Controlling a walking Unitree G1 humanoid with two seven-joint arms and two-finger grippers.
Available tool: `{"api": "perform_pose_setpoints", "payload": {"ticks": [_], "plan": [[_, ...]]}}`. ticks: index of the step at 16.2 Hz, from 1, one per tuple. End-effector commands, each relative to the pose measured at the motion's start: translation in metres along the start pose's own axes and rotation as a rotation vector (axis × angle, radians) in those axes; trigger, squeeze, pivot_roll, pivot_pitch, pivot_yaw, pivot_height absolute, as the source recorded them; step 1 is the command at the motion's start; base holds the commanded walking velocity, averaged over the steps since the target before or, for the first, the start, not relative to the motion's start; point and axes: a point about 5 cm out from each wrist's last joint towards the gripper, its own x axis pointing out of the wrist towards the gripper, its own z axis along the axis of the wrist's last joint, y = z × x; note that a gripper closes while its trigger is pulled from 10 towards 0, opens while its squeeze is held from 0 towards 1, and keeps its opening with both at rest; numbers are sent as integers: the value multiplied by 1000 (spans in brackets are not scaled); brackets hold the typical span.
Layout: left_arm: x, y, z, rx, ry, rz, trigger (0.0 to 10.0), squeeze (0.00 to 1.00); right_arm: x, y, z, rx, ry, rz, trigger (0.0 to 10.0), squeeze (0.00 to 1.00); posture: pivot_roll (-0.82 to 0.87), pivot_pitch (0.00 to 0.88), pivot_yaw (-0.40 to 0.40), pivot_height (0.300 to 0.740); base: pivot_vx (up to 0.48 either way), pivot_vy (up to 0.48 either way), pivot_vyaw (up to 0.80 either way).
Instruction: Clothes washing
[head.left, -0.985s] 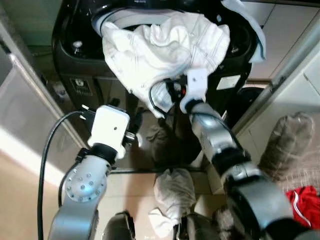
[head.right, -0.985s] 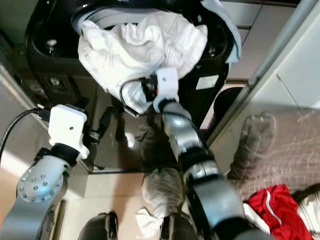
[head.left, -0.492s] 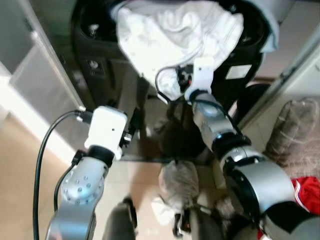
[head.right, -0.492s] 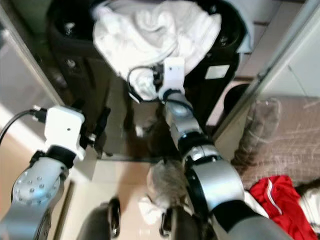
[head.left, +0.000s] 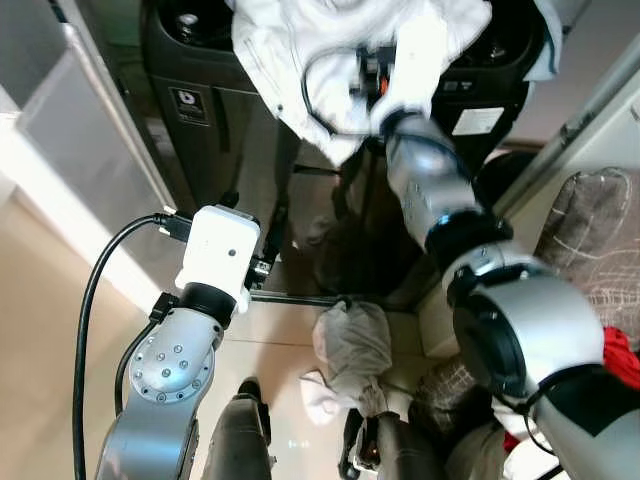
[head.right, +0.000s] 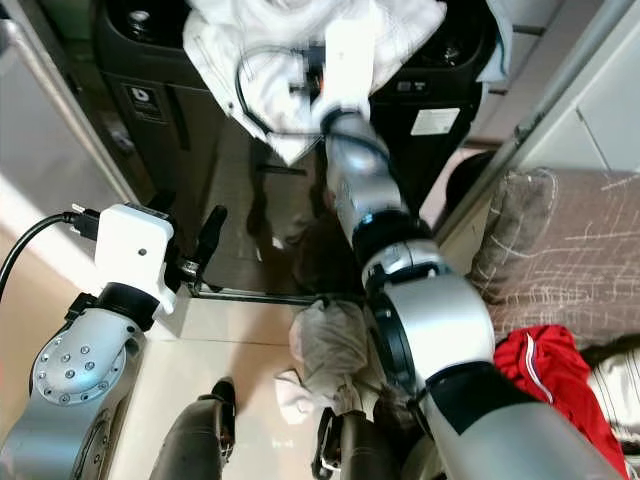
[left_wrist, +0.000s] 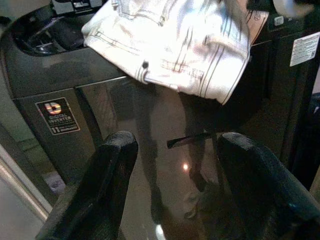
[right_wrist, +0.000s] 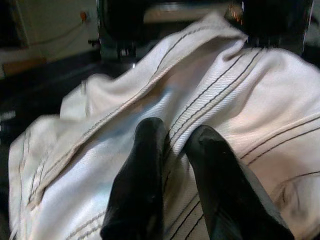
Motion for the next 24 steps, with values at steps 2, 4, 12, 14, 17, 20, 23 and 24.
{"api": "perform_pose_setpoints", "payload": {"ticks": [2, 4, 12, 14, 17, 20, 23, 24], "plan": [[1, -1, 0, 4, -2, 3, 10000, 0, 12, 1, 33, -37, -99, 29, 0, 0, 266, 224, -65, 740, 0, 0, 0], [1, -3, 0, 3, -4, 6, 10000, 0, 22, -2, 57, -107, -125, 29, 0, 0, 269, 221, -75, 740, 0, 0, 0], [-18, -1, -2, 24, 36, 48, 10000, 0, 34, -16, 88, -341, -62, -122, 0, 0, 370, 257, -95, 740, 0, 0, 0], [-20, 0, -2, 31, 45, 55, 10000, 0, 34, -15, 79, -288, 0, -112, 10000, 1000, 382, 263, -98, 740, 0, 0, 0], [-21, 1, -1, 33, 47, 66, 10000, 0, 35, -12, 84, -143, -9, -108, 10000, 1000, 378, 263, -102, 740, 0, 0, 0], [-17, -1, -2, 29, 44, 46, 10000, 0, 38, -21, 98, 359, -32, -130, 10000, 1000, 355, 261, -94, 740, 0, 0, 0], [-6, -1, -3, 29, 24, 45, 10000, 0, 38, -34, 120, 449, -146, -128, 10000, 1000, 328, 221, -107, 740, 0, 0, 0], [-2, -1, -3, 29, 16, 47, 10000, 0, 38, -37, 128, 444, -199, -116, 10000, 1000, 317, 200, -112, 740, 0, 0, 0]]}}
